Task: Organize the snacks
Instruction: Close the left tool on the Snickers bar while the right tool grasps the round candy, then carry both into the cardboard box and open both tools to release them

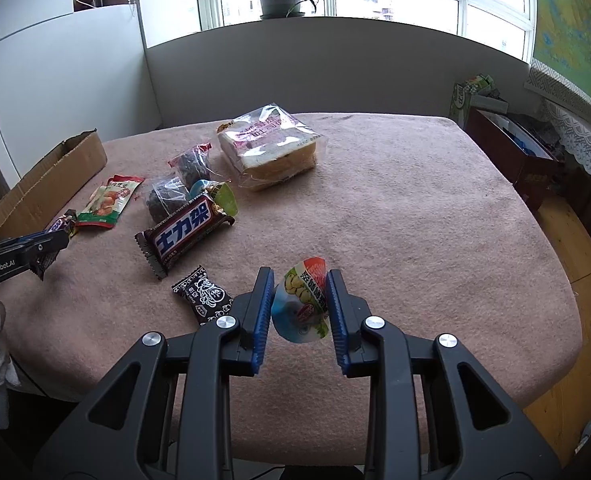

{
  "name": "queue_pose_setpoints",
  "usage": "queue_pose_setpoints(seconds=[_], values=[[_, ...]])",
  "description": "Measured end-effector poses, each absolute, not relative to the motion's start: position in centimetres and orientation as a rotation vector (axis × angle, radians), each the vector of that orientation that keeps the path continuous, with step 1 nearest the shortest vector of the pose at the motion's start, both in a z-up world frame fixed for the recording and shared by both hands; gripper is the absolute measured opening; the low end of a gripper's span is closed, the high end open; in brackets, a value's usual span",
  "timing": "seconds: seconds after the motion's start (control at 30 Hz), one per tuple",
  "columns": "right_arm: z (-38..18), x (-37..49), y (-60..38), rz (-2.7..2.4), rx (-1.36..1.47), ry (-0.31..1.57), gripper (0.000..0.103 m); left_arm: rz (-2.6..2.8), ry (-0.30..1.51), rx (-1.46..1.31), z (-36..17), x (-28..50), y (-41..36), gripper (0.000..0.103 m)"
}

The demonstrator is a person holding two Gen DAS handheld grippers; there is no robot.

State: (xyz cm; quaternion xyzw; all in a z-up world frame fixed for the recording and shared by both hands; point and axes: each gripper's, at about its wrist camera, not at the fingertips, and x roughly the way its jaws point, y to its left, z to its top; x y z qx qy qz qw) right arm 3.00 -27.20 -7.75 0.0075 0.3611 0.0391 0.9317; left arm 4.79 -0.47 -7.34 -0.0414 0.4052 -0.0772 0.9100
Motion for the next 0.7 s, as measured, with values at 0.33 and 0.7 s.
queue_pose_setpoints(seconds=[0.33,0.7], values=[[-4.9,4.2,-23.4,0.146,-0.012,0.688,0.028,-0.166,0.74,-0.128,-4.4,3.1,1.5,0.028],[-1.9,7.0,-14.2,0.307,-0.067,0.635,0.028,-0.055,0.644,-0.222,-2.1,3.0,7.8,0.028]])
